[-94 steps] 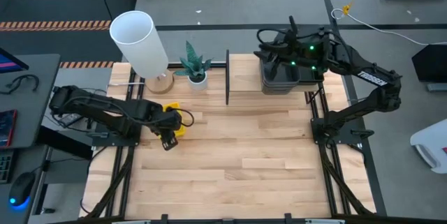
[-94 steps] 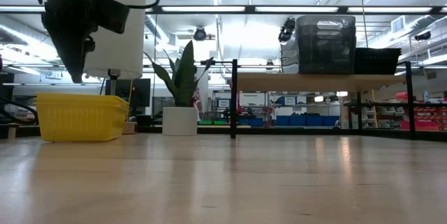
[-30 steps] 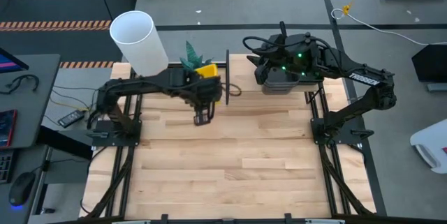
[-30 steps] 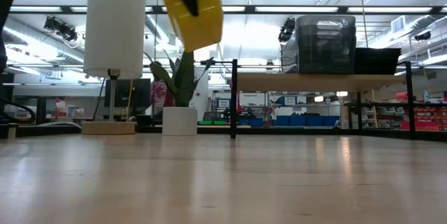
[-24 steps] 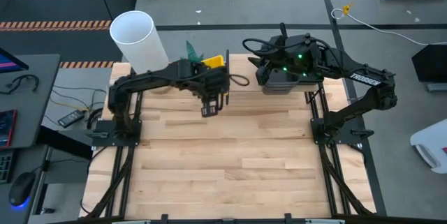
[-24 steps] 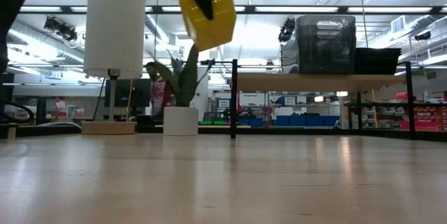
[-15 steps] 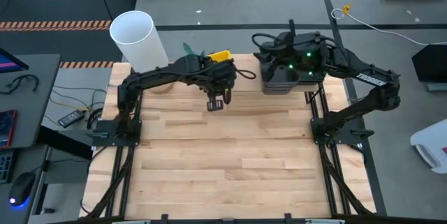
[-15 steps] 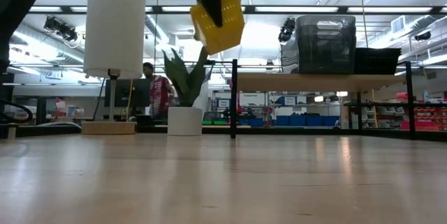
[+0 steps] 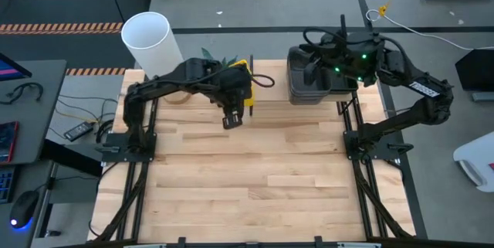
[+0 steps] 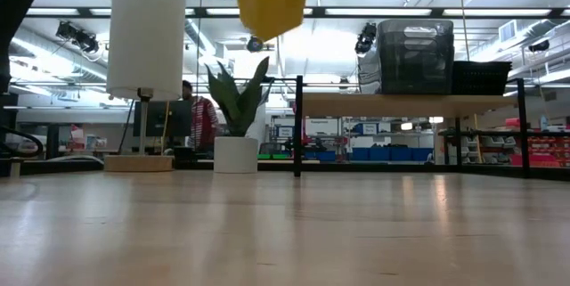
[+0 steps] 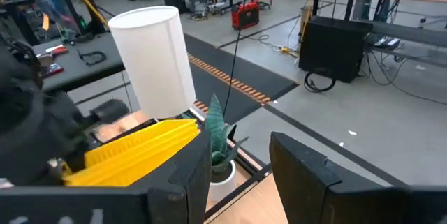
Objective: Stack baskets on shelf by color
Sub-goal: Put the stacked yellow bins on the shelf
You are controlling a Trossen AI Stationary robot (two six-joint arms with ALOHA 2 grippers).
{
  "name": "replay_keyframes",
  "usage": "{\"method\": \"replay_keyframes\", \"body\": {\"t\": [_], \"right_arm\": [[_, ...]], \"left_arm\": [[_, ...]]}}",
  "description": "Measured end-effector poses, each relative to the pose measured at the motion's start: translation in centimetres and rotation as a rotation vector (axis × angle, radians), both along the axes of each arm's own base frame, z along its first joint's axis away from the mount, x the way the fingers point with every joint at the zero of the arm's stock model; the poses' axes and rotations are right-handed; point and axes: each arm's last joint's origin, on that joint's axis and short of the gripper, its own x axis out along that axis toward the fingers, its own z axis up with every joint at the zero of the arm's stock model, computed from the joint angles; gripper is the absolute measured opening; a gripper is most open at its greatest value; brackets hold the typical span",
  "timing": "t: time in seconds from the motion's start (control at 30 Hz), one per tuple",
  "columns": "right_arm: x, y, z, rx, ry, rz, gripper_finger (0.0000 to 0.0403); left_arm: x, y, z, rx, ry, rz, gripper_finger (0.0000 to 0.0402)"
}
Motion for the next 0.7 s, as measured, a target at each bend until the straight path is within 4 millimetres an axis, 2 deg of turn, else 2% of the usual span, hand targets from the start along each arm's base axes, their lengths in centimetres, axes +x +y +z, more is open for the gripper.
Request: {"method": "replay_keyframes", "body": {"t": [0.1, 0.23, 0.33, 0.57, 0.7], "right_arm": [[0.0, 0.0, 0.0, -0.001, -0.002, -0.002, 0.015], [0.1, 0.0, 0.0, -0.001, -0.002, -0.001, 0.015], [0.3, -0.1, -0.1, 0.001, 0.004, 0.0, 0.015], [0.4, 0.5, -0.1, 0.007, 0.002, 0.028, 0.015], [0.5, 0.9, -0.2, 0.016, 0.001, 0.047, 0.015]], "left_arm": [[0.0, 0.1, 1.0, 0.02, -0.084, 0.016, 0.0014], [1.1, 0.4, 1.6, 0.072, -0.197, 0.003, 0.0014], [2.6, 1.1, 1.2, 0.108, -0.289, -0.016, 0.0014], [5.4, 3.7, -2.7, 0.13, -0.351, 0.042, 0.0015], [6.5, 4.4, -5.9, 0.113, -0.344, 0.07, 0.0015]]}}
